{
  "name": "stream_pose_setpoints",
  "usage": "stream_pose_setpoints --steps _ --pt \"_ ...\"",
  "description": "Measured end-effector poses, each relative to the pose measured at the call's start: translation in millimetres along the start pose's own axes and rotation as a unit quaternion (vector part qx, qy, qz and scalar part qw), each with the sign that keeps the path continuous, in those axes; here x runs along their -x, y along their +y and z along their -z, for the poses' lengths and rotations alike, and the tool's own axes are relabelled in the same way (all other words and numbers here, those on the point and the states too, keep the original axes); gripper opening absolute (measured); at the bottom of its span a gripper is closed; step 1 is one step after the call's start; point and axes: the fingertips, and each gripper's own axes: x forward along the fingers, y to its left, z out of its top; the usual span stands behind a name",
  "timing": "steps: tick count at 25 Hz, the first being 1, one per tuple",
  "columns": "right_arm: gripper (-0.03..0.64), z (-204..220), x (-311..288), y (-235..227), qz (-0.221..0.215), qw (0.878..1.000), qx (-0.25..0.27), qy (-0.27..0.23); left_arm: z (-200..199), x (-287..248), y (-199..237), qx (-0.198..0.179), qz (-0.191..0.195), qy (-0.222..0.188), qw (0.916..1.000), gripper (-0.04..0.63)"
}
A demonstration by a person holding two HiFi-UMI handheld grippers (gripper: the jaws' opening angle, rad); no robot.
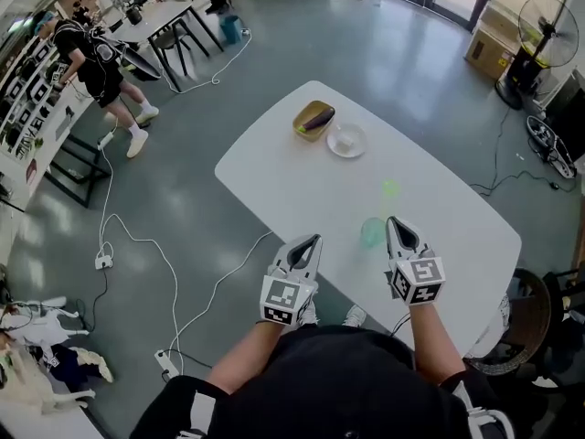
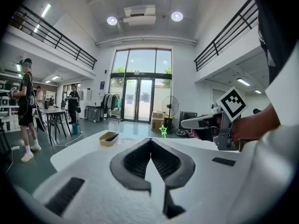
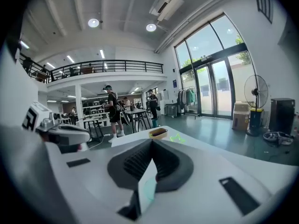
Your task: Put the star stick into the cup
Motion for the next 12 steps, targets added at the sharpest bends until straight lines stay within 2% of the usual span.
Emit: stream_pose_setpoints --steps 7,12 --pt "0.005 -26 29 3 0.005 1.000 0.008 -0.030 -21 -5 -3 -0.011 0.006 -0.012 0.9999 0.011" --pt "0.003 -27 45 -2 0.016 0.999 0.026 -0.033 -22 -14 -18 -0.014 0.027 -0.017 0.9994 0.011"
